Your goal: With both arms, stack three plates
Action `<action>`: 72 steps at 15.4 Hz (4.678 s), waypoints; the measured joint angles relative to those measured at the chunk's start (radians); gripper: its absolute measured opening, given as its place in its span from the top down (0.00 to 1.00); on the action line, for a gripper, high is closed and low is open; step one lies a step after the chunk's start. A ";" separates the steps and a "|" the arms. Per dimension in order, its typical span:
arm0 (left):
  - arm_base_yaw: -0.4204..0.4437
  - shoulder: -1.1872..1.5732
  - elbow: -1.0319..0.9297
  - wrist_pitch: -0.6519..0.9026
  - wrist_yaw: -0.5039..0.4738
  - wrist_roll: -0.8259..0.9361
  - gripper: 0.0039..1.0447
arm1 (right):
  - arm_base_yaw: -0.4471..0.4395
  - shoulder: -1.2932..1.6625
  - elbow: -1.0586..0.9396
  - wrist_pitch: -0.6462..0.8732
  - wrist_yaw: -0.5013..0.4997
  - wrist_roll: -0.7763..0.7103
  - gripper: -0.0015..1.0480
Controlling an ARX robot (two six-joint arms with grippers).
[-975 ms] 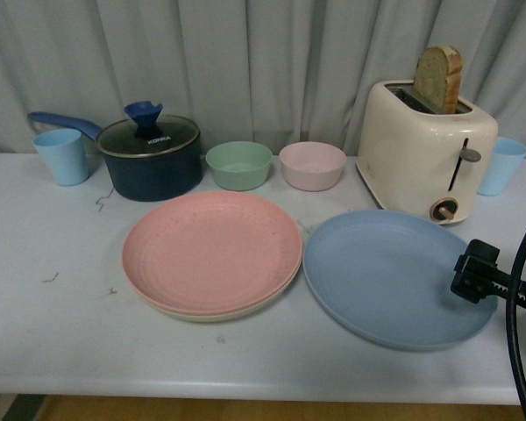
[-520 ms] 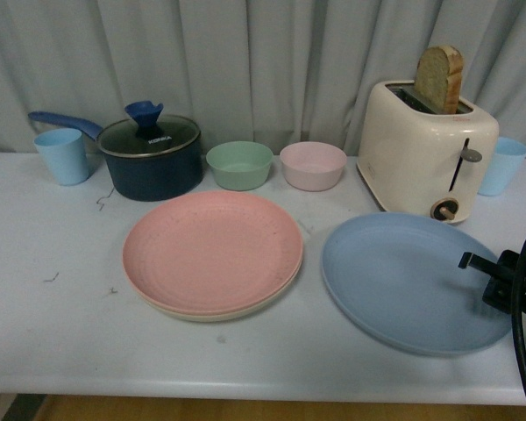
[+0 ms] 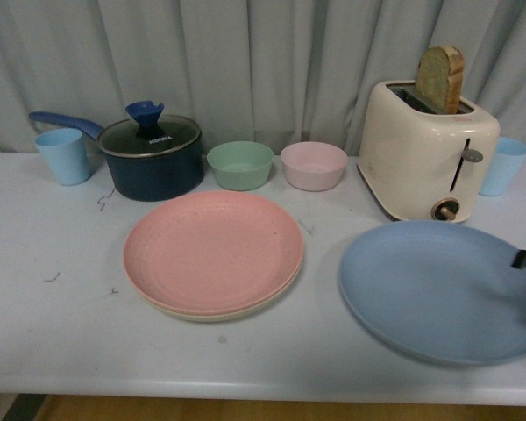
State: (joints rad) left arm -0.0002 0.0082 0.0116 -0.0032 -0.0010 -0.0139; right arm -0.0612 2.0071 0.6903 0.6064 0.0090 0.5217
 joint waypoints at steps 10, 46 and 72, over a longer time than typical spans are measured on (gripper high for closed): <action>0.000 0.000 0.000 0.000 0.000 0.000 0.06 | 0.108 -0.607 -0.138 -0.137 -0.169 0.048 0.97; 0.000 0.000 0.000 0.000 0.000 0.000 0.06 | 0.630 0.039 0.471 -0.362 0.359 0.253 0.19; 0.000 0.000 0.000 0.000 0.000 0.000 0.06 | 0.061 -1.482 -0.679 -0.080 -0.008 -0.516 0.98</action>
State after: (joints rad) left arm -0.0002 0.0082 0.0116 -0.0032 -0.0006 -0.0135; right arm -0.0002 0.5247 0.0116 0.5259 0.0013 0.0059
